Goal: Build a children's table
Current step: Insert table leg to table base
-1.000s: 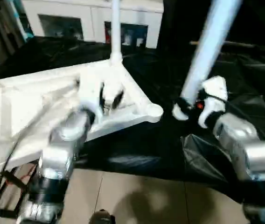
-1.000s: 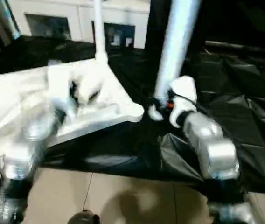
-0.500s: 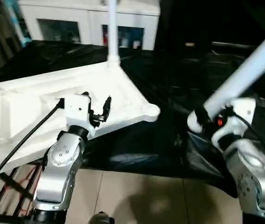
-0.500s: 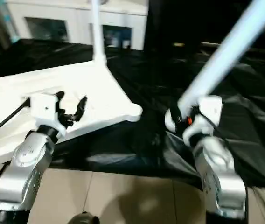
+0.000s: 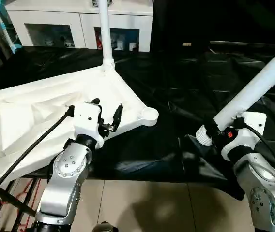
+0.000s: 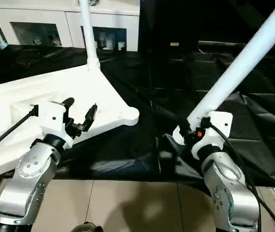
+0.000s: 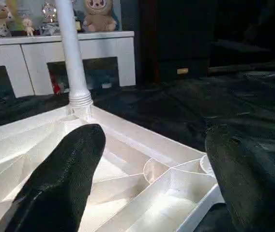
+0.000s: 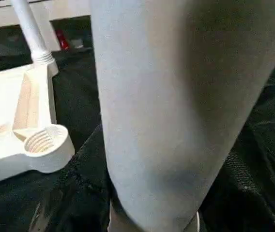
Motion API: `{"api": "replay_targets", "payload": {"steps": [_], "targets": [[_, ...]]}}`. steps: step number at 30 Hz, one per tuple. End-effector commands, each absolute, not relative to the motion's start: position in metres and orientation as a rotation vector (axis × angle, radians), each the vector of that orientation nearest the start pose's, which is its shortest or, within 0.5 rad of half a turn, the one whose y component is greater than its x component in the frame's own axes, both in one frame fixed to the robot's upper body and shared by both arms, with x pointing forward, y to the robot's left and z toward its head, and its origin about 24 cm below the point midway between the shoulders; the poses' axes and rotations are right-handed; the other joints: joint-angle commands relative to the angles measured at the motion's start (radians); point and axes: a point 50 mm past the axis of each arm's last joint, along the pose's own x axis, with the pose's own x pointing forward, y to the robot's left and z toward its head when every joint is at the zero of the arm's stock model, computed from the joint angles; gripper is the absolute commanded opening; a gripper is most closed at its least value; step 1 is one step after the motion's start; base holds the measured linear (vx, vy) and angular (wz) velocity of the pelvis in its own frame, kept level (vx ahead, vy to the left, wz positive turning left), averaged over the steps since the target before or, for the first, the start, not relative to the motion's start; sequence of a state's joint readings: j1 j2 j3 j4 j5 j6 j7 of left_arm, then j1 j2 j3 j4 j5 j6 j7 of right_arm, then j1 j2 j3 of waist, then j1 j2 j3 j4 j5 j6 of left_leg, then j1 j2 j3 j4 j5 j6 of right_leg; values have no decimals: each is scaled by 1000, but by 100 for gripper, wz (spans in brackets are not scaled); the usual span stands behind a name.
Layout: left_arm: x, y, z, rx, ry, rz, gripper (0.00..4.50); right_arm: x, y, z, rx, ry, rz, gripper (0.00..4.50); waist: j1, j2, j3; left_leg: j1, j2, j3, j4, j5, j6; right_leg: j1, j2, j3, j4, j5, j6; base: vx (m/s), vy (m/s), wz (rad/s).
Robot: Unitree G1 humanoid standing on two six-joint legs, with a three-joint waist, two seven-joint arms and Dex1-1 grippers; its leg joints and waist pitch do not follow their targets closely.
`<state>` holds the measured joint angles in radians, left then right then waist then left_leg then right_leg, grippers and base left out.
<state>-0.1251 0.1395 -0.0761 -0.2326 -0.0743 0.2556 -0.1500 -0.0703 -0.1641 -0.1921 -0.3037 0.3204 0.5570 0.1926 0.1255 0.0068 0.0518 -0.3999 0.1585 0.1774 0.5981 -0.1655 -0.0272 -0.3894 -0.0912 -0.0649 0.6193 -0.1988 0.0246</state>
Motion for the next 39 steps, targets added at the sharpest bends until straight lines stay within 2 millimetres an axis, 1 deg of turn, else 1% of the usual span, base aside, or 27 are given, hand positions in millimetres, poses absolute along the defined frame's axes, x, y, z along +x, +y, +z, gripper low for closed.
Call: {"api": "replay_targets", "payload": {"steps": [1, 3, 4, 5, 6, 7, 10, 11, 12, 14, 15, 16, 19, 22, 23, 24, 25, 26, 27, 28, 30, 33, 35, 37, 38, 39], "targets": [[268, 135, 103, 73, -91, -273, 382, 259, -190, 92, 148, 121, 170, 191, 1, -5, -60, 23, 64, -34, -88, -308, -44, 25, -59, 47, -85, -222, -103, 0, 0, 0], [267, 137, 103, 63, -88, -265, 382, 260, -187, 92, 136, 120, 187, 191, 2, -7, -61, 23, 65, -32, -87, -283, -35, 26, -59, 47, -83, -196, -113, 0, 0, 0], [267, 137, 103, 62, -88, -264, 382, 260, -186, 92, 136, 120, 189, 191, 2, -6, -61, 22, 65, -33, -87, -280, -33, 27, -59, 47, -82, -193, -115, 0, 0, 0], [266, 138, 103, 58, -87, -259, 382, 260, -185, 92, 135, 121, 195, 191, 2, -6, -61, 24, 66, -32, -87, -282, -33, 26, -59, 47, -83, -194, -119, 0, 0, 0], [266, 138, 103, 57, -85, -257, 382, 260, -184, 93, 135, 121, 199, 191, 1, -9, -60, 24, 65, -31, -88, -288, -32, 26, -59, 47, -84, -202, -119, 0, 0, 0], [266, 138, 103, 57, -85, -257, 382, 260, -184, 93, 135, 121, 199, 191, 2, -8, -59, 25, 66, -32, -88, -291, -32, 26, -60, 47, -84, -208, -119, 0, 0, 0], [266, 139, 103, 55, -85, -251, 382, 260, -182, 92, 129, 126, 213, 191, 2, -9, -58, 26, 66, -31, -88, -301, -33, 25, -61, 48, -87, -237, -111, 0, 0, 0], [266, 139, 103, 56, -84, -251, 382, 260, -182, 92, 124, 127, 220, 191, 2, -12, -57, 26, 66, -31, -88, -303, -32, 25, -61, 49, -88, -242, -110, 0, 0, 0], [266, 139, 103, 56, -84, -251, 382, 260, -182, 92, 124, 127, 221, 191, 3, -10, -57, 27, 66, -31, -89, -308, -35, 24, -61, 48, -89, -254, -106, 0, 0, 0], [265, 138, 103, 53, -83, -250, 382, 261, -182, 92, 114, 126, 230, 191, 3, -11, -56, 26, 66, -32, -90, -315, -38, 24, -62, 48, -90, -269, -100, 0, 0, 0], [266, 138, 103, 51, -83, -249, 382, 262, -181, 93, 104, 126, 238, 191, 2, -16, -56, 27, 66, -32, -90, -319, -39, 24, -62, 48, -91, -278, -96, 0, 0, 0], [266, 138, 103, 51, -83, -249, 382, 262, -181, 93, 104, 126, 238, 191, 3, -14, -56, 27, 66, -32, -90, -316, -39, 23, -63, 48, -91, -279, -96, 0, 0, 0], [266, 137, 103, 51, -85, -248, 382, 263, -179, 94, 38, 120, 262, 191, 3, -16, -56, 26, 67, -32, -90, -313, -44, 23, -62, 49, -92, -281, -90, 0, 0, 0], [266, 136, 103, 53, -86, -249, 382, 263, -179, 93, 32, 123, 266, 191, 4, -19, -55, 26, 66, -33, -90, -316, -39, 23, -64, 49, -93, -293, -88, 0, 0, 0], [266, 136, 103, 53, -86, -249, 382, 263, -179, 92, 31, 124, 268, 191, 4, -19, -56, 26, 67, -33, -89, -315, -39, 22, -63, 48, -92, -287, -89, 0, 0, 0], [266, 136, 103, 54, -86, -249, 382, 263, -180, 92, 43, 129, 257, 191, 4, -15, -55, -2, 57, -54, -100, -312, 12, 44, -75, 20, -86, -274, -106, 0, 0, 0], [266, 136, 103, 54, -86, -249, 382, 263, -180, 92, 43, 129, 257, 191, 0, -21, -54, 29, 67, -37, -85, -315, -7, 19, -70, 43, -97, -289, -105, 0, 0, 0], [265, 136, 103, 55, -86, -249, 382, 263, -181, 91, 51, 132, 248, 191, 1, -21, -53, 21, 66, -37, -89, -308, -17, 28, -69, 44, -95, -298, -105, 0, 0, 0], [265, 136, 103, 55, -86, -250, 382, 263, -182, 91, 56, 131, 244, 191, 3, -19, -55, 21, 68, -38, -91, -305, -26, 30, -68, 44, -94, -299, -103, 0, 0, 0], [265, 135, 103, 53, -85, -251, 382, 264, -183, 91, 68, 128, 234, 191, 3, -22, -56, 28, 69, -36, -90, -312, -35, 24, -65, 45, -93, -290, -99, 0, 0, 0], [264, 134, 102, 52, -84, -253, 382, 264, -183, 92, 64, 126, 240, 191, 3, -22, -57, 26, 69, -35, -91, -303, -39, 25, -63, 45, -88, -248, -104, 0, 0, 0], [263, 133, 101, 52, -82, -259, 382, 263, -182, 91, 60, 130, 251, 191, 5, -25, -58, 24, 67, -33, -89, -286, -32, 28, -64, 46, -87, -224, -106, 0, 0, 0], [263, 133, 102, 52, -82, -262, 382, 263, -181, 90, 63, 133, 256, 191, 5, -23, -57, 24, 67, -33, -89, -283, -27, 28, -64, 46, -87, -227, -107, 0, 0, 0], [263, 133, 102, 51, -83, -265, 382, 263, -180, 90, 62, 133, 256, 191, 5, -22, -57, 26, 67, -33, -90, -297, -31, 27, -64, 46, -89, -244, -106, 0, 0, 0], [263, 133, 102, 50, -83, -267, 382, 263, -180, 90, 62, 132, 255, 191, 5, -23, -57, 26, 67, -33, -90, -301, -33, 27, -64, 46, -90, -250, -104, 0, 0, 0], [264, 133, 102, 50, -83, -268, 382, 263, -180, 90, 62, 132, 255, 191, 5, -21, -57, 27, 68, -34, -90, -307, -36, 26, -63, 46, -90, -253, -102, 0, 0, 0]]}}
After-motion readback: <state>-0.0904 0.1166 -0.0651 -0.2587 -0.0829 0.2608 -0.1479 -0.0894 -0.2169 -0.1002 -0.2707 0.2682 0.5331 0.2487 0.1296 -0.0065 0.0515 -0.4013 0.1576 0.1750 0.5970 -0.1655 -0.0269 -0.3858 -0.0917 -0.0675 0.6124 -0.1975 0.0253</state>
